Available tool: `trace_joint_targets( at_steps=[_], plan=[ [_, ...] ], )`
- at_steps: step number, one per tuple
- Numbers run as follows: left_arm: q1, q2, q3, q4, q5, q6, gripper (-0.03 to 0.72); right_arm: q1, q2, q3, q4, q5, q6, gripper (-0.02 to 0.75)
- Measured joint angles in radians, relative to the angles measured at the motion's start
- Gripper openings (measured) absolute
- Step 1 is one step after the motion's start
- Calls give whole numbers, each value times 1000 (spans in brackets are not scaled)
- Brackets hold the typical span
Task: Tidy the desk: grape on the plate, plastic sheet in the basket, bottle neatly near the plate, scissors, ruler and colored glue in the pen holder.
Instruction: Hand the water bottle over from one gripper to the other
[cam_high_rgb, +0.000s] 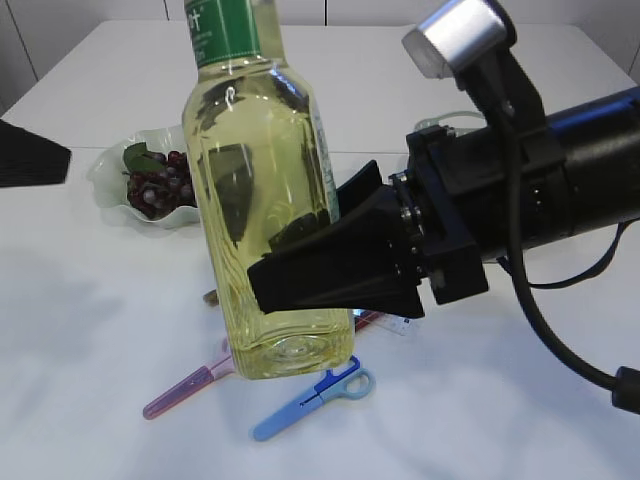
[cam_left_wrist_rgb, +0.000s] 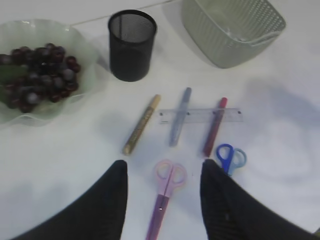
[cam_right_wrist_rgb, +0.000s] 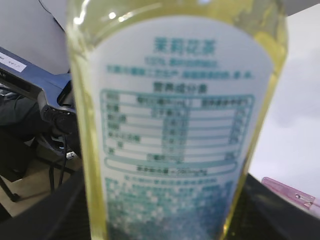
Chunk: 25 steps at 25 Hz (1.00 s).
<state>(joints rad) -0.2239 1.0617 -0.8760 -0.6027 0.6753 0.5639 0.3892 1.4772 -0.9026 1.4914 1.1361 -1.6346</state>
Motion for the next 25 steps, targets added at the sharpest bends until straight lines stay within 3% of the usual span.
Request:
trace_joint_targets(
  at_steps=[4, 7, 10, 14, 18, 25],
  plan=[
    [7, 72, 31, -261, -24, 282, 351, 0, 0, 0, 4, 0, -9, 512],
    [57, 133, 33, -461, 0, 481, 351, 0, 0, 0, 12, 0, -15, 512],
    [161, 220, 33, -684, 111, 689, 351, 0, 0, 0, 35, 0, -20, 512],
    [336, 349, 33, -869, 395, 879, 351, 0, 0, 0, 43, 0, -29, 512],
    [395, 415, 33, -909, 464, 921, 351, 0, 0, 0, 56, 0, -35, 512],
    [268, 372, 33, -911, 490, 931, 351, 0, 0, 0, 96, 0, -62, 512]
  ],
)
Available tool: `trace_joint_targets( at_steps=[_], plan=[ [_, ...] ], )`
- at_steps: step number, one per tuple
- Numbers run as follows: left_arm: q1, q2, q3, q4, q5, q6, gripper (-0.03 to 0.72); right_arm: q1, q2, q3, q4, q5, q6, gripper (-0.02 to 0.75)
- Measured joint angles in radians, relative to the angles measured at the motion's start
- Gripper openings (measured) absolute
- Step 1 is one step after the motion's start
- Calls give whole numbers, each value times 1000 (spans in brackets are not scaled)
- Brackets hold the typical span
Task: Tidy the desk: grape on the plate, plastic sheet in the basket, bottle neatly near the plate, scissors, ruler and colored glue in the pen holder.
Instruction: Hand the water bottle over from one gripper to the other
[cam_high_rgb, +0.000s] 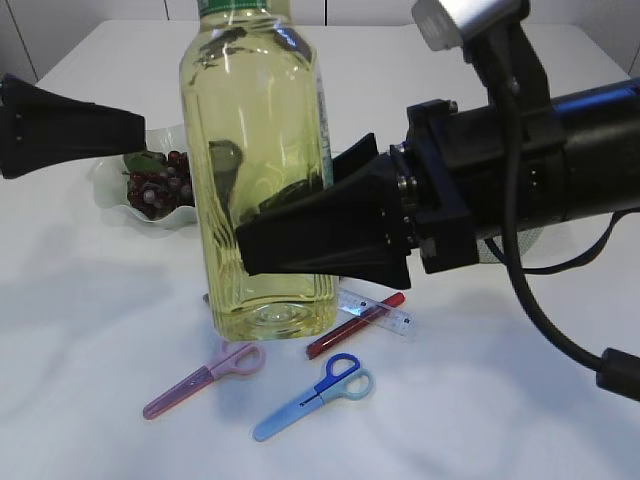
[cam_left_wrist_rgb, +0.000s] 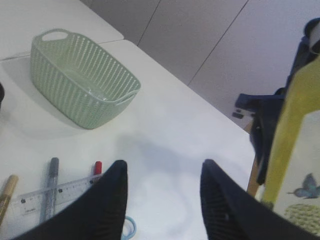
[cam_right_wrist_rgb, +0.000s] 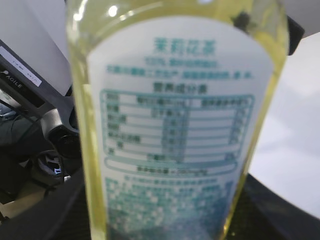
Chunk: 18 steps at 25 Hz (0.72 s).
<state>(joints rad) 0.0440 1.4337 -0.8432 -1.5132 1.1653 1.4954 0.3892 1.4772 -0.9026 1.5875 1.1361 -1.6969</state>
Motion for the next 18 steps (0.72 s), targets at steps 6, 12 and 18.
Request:
trace_joint_targets(
  at_steps=[6, 12, 18],
  plan=[
    [-9, -151, 0, -16, 6, -57, 347, 0, 0, 0, 2, 0, -6, 512],
    [-10, -280, 0, -16, 23, -125, 342, 0, 0, 0, 6, 0, -6, 512],
    [-91, -311, 40, -64, 23, -129, 302, 0, 0, 0, 12, 0, -14, 512]
  ],
)
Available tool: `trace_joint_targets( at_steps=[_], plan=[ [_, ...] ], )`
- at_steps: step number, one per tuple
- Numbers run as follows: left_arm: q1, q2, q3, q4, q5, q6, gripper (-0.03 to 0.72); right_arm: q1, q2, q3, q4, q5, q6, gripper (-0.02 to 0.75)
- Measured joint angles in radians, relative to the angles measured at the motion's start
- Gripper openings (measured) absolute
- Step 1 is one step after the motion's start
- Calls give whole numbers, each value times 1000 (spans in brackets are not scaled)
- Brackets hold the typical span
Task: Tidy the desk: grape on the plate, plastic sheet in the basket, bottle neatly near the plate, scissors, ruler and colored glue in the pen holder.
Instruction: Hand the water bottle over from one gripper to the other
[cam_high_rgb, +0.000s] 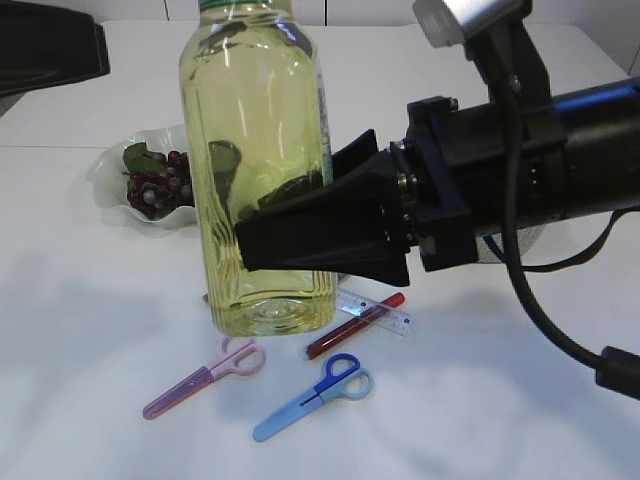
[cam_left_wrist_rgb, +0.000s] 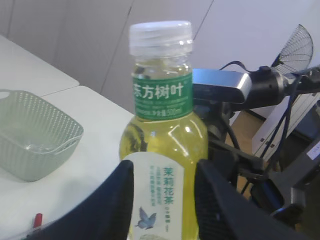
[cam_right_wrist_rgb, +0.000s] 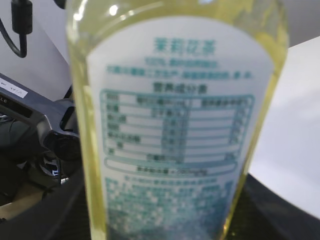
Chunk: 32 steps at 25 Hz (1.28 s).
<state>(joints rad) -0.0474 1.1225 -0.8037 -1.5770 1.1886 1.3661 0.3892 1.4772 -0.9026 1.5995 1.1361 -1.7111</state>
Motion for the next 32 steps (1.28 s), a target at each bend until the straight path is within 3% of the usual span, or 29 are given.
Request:
trace_joint_targets(
  at_steps=[9, 18, 20, 25, 32],
  plan=[
    [-34, 12, 0, -20, 2, 7, 289, 0, 0, 0, 7, 0, -13, 512],
    [-35, 12, 0, -1, -1, -69, 300, 0, 0, 0, 13, 0, -14, 512],
    [-35, 12, 0, -1, -13, -76, 359, 0, 0, 0, 15, 0, -14, 512],
    [-37, 25, 0, -1, -23, -118, 635, 0, 0, 0, 15, 0, -14, 512],
    [-139, 142, 0, -11, -23, -130, 638, 0, 0, 0, 15, 0, -14, 512]
  ],
)
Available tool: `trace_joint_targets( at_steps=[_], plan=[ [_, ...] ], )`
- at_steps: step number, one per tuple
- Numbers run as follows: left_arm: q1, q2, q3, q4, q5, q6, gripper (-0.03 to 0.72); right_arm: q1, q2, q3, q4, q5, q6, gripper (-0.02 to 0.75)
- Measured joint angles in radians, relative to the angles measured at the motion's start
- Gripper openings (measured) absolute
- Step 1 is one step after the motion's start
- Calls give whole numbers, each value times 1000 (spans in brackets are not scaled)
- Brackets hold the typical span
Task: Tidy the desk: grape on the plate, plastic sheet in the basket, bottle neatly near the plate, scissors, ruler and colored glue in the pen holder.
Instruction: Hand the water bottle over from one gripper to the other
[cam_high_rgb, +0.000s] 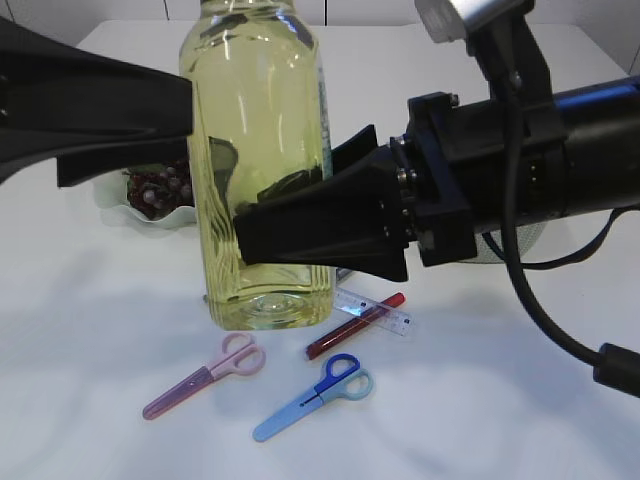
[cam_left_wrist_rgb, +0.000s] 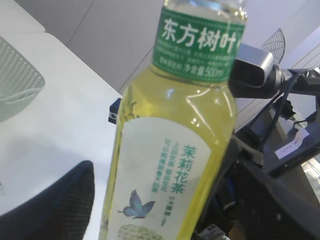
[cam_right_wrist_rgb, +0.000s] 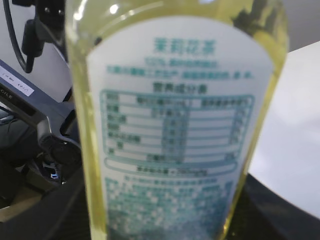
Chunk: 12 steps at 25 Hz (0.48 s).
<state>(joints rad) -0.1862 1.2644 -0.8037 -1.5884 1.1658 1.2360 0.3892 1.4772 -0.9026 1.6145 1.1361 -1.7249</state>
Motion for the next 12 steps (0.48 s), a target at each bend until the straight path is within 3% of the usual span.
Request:
trace_joint_targets(
  at_steps=[4, 12],
  plan=[
    [-55, 34, 0, -17, -23, 33, 635, 0, 0, 0, 0, 0, 0, 512],
    [-68, 83, -10, -27, -32, 122, 626, -2, 0, 0, 0, -11, 29, 512]
  ],
)
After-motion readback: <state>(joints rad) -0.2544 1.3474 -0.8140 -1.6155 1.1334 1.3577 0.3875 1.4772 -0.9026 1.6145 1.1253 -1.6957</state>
